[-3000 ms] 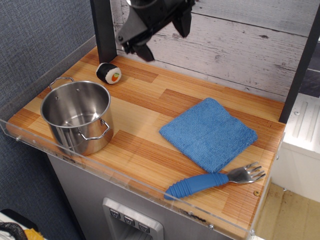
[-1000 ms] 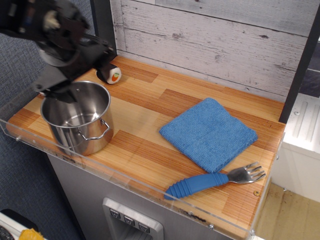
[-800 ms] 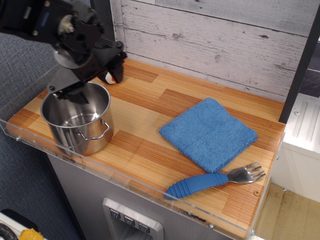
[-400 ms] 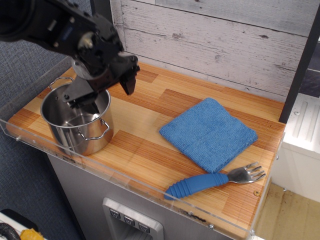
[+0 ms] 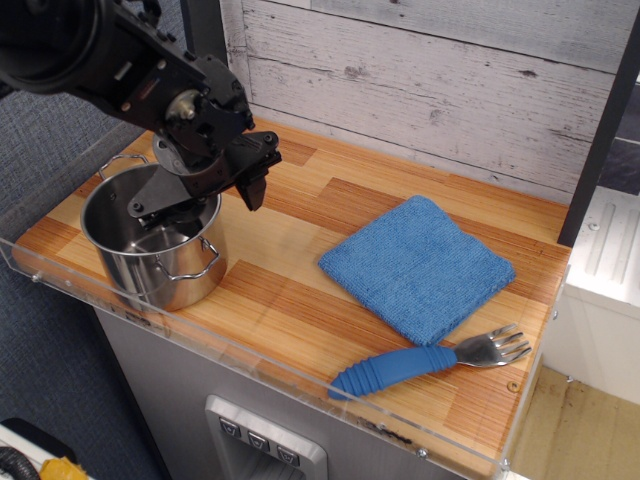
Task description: Put the pot on the bottom left hand corner of the napkin.
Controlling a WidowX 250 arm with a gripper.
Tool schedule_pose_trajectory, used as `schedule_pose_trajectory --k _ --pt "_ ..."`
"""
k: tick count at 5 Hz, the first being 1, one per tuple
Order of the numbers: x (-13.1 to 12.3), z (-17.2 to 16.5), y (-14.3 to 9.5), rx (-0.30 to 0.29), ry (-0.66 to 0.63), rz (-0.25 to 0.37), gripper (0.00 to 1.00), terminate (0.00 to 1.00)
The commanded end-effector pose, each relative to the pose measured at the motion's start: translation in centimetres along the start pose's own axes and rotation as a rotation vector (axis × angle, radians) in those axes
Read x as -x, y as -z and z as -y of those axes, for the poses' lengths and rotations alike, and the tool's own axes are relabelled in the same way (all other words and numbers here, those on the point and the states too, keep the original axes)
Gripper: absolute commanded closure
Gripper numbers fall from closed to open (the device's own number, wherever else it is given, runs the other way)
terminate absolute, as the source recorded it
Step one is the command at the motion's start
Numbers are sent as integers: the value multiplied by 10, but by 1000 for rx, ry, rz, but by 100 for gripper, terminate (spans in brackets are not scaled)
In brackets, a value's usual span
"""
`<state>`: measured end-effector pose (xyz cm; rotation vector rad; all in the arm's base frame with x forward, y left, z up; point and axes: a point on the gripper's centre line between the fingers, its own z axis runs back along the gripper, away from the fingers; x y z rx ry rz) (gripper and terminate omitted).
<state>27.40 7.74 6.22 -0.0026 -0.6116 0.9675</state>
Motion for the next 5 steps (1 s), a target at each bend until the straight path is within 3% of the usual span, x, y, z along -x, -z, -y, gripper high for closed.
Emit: schedule_pose_trajectory --k 1,5 --pt "-6 1 -6 20 -21 34 100 0" --pt "-13 -1 -12 -5 -12 22 100 0"
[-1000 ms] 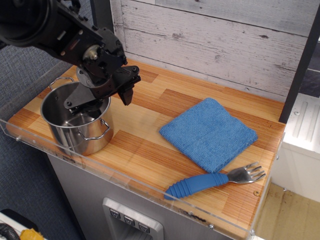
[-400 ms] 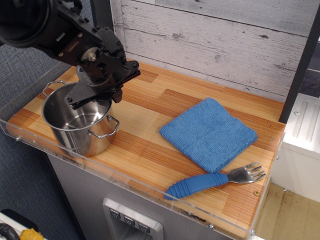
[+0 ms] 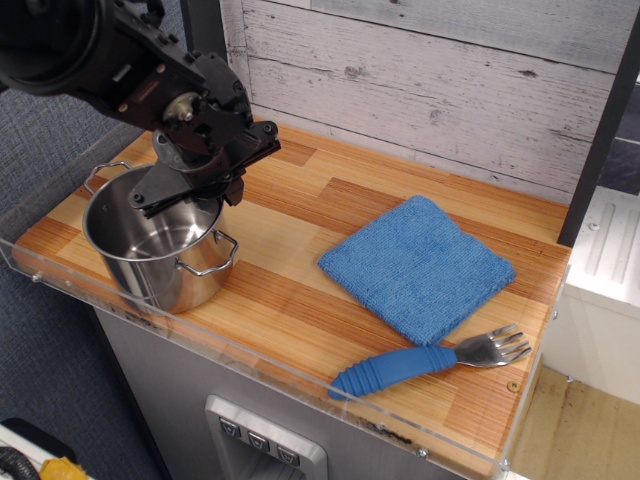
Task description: Put the pot on the bottom left hand corner of the napkin.
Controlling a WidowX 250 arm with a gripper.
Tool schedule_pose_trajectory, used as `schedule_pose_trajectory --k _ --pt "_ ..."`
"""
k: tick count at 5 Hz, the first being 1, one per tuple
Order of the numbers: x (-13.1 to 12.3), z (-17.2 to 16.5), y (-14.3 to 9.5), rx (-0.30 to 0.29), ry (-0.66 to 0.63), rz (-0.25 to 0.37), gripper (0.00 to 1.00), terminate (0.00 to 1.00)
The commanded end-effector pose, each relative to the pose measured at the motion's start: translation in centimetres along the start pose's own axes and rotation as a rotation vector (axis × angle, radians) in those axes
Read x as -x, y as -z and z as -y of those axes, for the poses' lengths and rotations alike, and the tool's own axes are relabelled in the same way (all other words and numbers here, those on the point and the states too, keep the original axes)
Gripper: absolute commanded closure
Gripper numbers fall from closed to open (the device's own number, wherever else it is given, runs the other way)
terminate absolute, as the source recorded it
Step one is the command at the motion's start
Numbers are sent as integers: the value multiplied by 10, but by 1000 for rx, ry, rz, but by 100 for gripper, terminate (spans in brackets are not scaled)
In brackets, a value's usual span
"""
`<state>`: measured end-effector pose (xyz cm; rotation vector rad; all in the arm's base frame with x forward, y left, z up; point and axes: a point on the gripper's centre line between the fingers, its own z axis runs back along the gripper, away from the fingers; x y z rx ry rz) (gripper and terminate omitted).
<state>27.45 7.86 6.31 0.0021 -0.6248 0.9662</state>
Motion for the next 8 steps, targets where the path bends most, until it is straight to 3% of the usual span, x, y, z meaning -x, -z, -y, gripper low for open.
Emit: schedule_pose_trajectory --k 1,3,5,6,7,8 --pt "-41 -4 -40 29 -85 76 100 0" --pt "-103 4 -101 102 -206 213 100 0" --pt "-124 39 -131 213 -218 229 100 0" --pt "-119 61 -140 252 -182 219 100 0" --pt "-91 87 -146 308 -109 179 100 0" --pt "-61 101 -144 327 -59 117 100 0"
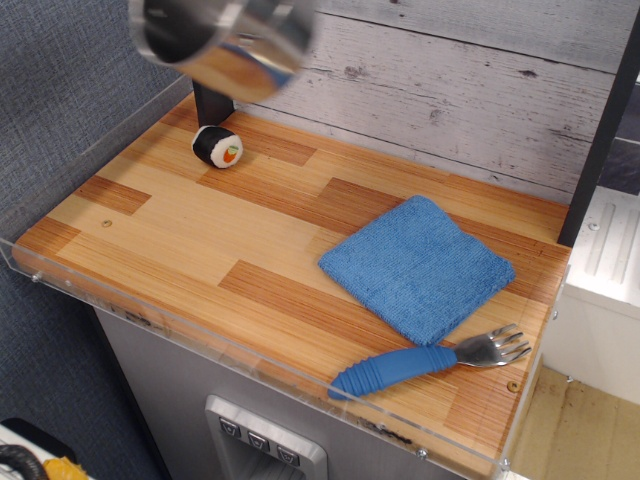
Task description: Put the pot on the bottom left hand corner of the napkin.
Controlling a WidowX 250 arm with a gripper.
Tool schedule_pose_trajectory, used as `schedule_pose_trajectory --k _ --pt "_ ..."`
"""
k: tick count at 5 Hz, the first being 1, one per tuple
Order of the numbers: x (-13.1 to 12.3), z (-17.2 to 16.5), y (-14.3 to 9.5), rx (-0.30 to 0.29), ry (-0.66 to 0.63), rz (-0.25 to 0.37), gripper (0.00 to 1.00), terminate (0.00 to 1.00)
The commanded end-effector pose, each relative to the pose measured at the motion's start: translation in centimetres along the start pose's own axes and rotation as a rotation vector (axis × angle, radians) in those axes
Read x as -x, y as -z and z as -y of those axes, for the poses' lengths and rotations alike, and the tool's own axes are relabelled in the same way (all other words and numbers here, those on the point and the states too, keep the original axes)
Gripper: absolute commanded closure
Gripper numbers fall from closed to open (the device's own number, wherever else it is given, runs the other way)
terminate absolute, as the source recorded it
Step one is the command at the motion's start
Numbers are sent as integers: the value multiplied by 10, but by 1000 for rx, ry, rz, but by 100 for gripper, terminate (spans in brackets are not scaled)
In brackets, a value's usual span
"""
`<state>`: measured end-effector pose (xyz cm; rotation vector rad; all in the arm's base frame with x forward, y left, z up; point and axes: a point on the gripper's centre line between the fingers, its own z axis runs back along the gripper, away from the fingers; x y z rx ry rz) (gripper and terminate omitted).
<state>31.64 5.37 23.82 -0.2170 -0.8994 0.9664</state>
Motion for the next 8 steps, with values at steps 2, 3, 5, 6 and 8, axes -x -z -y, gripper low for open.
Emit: schedule_pose_trajectory --k 2,3,5,6,8 --pt "73 12 1 26 143 -135 100 0" --pt "92 3 15 6 208 -183 100 0" --pt "135 -13 42 -24 284 -242 100 0" --pt "150 -20 53 -44 307 -270 100 0" --pt "179 -43 76 -95 332 -281 100 0"
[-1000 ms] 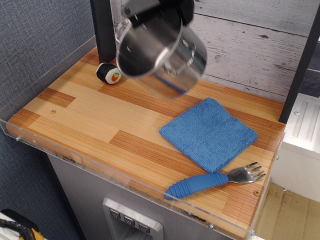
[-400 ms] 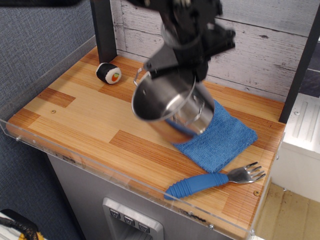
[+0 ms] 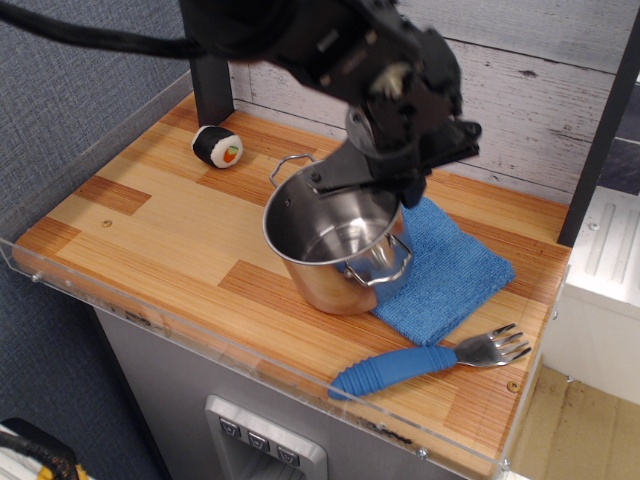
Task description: Put the pot on the bottom left hand corner of the napkin.
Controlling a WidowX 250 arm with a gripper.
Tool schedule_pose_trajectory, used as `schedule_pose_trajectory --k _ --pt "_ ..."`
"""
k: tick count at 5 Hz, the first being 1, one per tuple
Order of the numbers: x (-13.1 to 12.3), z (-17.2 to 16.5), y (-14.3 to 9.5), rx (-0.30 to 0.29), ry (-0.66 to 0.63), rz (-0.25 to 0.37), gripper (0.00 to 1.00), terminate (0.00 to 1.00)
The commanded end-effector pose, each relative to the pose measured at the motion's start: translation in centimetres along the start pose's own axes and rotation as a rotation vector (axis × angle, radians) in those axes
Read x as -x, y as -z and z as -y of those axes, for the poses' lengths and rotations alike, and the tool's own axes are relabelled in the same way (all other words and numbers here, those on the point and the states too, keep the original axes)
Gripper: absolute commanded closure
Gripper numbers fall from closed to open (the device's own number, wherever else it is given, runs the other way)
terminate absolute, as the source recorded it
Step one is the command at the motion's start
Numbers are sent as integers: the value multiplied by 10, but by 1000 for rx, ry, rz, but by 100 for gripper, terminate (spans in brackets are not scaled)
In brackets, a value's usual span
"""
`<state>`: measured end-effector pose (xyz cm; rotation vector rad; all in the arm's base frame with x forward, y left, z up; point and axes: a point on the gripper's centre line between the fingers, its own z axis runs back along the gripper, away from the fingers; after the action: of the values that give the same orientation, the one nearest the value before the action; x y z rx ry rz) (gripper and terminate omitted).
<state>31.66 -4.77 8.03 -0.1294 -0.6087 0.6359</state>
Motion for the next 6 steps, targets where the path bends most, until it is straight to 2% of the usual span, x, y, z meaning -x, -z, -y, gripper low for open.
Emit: schedule_pose_trajectory --k 1,3,4,5,6 --pt "21 -25 11 -83 -8 14 0 0" --pt "12 -25 4 -81 -56 46 0 0" --pt "4 -25 -5 -50 -100 38 0 0" --pt "-10 -23 -17 -20 -138 63 0 0" --pt "-30 -17 -40 38 -145 116 0 0"
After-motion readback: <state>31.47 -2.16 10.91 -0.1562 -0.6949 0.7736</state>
